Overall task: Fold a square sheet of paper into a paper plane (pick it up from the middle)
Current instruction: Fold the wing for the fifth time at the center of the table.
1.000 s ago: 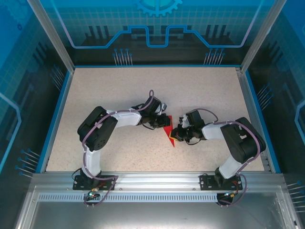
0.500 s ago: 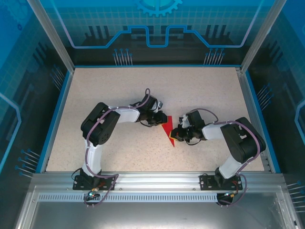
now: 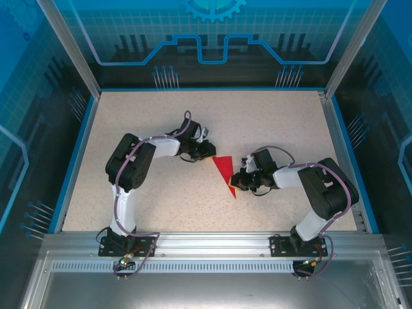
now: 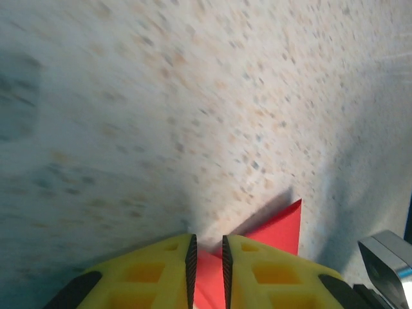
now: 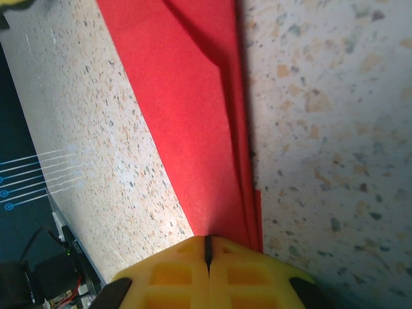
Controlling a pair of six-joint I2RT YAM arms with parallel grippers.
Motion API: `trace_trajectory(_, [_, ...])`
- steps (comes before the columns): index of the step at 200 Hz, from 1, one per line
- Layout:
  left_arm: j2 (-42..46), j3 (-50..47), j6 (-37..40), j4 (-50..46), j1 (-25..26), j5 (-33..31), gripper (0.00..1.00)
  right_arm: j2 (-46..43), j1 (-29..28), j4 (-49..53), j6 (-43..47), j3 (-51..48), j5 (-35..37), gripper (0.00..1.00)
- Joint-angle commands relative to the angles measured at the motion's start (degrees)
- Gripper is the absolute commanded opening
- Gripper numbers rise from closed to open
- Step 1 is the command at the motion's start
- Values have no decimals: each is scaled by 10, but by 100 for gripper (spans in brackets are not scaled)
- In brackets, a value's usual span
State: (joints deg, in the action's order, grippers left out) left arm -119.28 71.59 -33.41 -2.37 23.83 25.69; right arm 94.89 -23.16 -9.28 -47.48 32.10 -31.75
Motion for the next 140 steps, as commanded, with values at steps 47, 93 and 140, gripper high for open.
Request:
trace_trajectory(47, [104, 12, 8, -40, 19, -16, 27, 34, 8, 120, 17, -14, 41, 2])
trace_trajectory(93, [81, 29, -6, -58, 98, -17, 25, 37, 8, 111, 11, -14, 41, 3])
trace_trajectory(140, [11, 34, -34, -33, 107, -5, 24, 22, 8, 103, 6, -14, 31, 9])
